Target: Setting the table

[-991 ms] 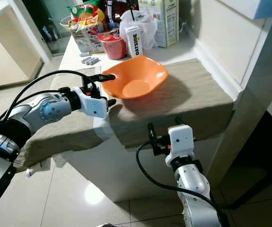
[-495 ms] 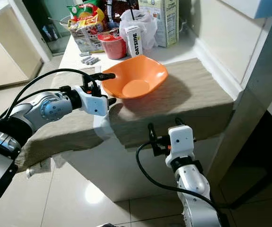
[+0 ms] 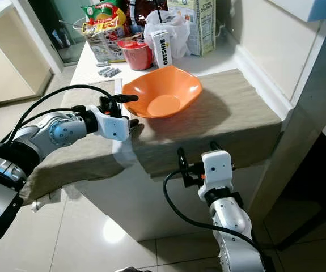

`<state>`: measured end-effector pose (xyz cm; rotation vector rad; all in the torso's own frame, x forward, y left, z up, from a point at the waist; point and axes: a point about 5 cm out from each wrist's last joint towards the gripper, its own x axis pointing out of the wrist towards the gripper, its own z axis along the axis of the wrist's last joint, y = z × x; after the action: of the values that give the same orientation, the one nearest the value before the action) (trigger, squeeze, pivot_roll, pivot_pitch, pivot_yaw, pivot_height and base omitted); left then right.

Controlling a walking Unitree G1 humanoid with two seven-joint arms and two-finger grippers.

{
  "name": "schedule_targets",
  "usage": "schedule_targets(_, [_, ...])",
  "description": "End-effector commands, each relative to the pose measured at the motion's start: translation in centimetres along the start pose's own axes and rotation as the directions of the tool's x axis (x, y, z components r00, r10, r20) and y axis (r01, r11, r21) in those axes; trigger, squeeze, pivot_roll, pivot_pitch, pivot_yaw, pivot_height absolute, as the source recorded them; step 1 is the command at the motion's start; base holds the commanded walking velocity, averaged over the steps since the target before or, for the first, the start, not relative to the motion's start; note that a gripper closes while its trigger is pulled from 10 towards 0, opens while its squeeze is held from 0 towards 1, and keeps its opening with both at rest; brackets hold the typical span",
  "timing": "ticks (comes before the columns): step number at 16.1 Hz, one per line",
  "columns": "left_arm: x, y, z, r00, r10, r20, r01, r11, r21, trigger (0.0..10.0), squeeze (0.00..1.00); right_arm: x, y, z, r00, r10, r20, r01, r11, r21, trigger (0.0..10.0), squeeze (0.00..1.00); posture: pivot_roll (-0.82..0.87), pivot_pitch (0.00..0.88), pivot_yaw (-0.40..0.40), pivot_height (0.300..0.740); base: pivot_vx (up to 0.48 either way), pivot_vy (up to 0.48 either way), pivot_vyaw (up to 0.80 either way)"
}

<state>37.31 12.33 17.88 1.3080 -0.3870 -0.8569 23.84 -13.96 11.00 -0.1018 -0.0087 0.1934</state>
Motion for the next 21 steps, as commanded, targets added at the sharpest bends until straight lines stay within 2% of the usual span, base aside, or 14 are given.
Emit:
schedule_targets(1, [-0.30, 0.87, -0.33, 1.000, 0.011, -0.013, -0.011, 1.000, 0.001, 0.0, 0.00, -0.09, 0.62, 0.44, 1.000, 0.017, 0.010, -0.017, 1.000, 0.002, 10.0, 0.00, -0.22, 0.050, 0.219, 0.736, 0.000, 0.000, 0.00])
schedule_targets(16, [-0.55, 0.52, -0.13, 1.000, -0.003, 0.017, 0.002, 0.998, 0.065, 0.0, 0.00, -0.06, 0.54, 0.56, 1.000, 0.012, 0.006, -0.012, 1.000, 0.001, 10.0, 0.00, -0.22, 0.055, 0.215, 0.736, 0.000, 0.000, 0.00])
schedule_targets(20, [-0.77, 0.39, 0.14, 0.998, -0.017, 0.055, 0.013, 0.997, 0.071, 0.0, 0.00, -0.08, 0.55, 0.55, 1.000, 0.012, 0.002, -0.012, 1.000, 0.003, 10.0, 0.00, -0.21, 0.060, 0.209, 0.736, 0.000, 0.000, 0.00])
schedule_targets(21, [-0.84, 0.44, 0.33, 0.997, -0.019, 0.074, 0.012, 0.996, 0.094, 0.0, 0.00, -0.02, 0.53, 0.54, 1.000, 0.012, 0.001, -0.012, 1.000, 0.003, 10.0, 0.00, -0.21, 0.057, 0.207, 0.736, 0.000, 0.000, 0.00])
